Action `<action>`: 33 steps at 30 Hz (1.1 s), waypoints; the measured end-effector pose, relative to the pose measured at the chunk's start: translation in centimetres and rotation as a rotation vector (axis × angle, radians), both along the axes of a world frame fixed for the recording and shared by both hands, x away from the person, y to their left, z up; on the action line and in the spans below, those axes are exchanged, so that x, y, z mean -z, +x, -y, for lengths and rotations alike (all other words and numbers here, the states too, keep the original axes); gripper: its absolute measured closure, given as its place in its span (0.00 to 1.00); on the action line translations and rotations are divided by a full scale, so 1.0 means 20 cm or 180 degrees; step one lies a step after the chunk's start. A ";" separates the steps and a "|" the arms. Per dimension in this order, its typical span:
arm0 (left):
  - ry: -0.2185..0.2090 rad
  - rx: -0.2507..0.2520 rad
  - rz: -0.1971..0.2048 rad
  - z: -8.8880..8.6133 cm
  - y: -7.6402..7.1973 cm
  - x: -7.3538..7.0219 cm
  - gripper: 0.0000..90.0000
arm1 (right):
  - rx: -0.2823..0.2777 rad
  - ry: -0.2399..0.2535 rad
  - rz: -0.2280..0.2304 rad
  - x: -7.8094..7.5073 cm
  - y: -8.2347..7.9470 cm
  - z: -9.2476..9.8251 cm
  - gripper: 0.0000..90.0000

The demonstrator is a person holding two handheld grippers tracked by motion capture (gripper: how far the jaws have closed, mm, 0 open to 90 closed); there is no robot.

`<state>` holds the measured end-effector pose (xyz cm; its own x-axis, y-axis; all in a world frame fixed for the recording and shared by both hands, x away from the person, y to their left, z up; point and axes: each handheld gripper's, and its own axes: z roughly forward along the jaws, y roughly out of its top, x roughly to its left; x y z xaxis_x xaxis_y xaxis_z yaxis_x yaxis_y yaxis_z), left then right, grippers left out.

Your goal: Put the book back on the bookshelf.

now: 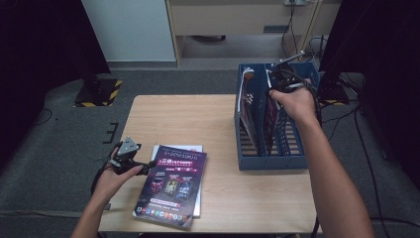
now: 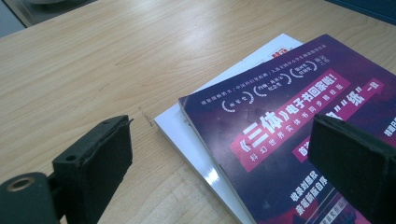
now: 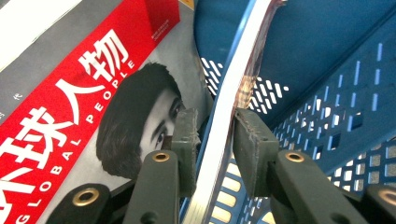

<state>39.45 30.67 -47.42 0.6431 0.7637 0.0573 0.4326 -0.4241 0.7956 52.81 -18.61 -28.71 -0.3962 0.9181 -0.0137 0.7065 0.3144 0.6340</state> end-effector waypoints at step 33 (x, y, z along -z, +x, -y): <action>-0.0006 0.0001 0.0014 0.00 0.00 -0.01 0.07 | 0.0053 0.0021 0.0050 -0.01 -0.01 0.03 0.53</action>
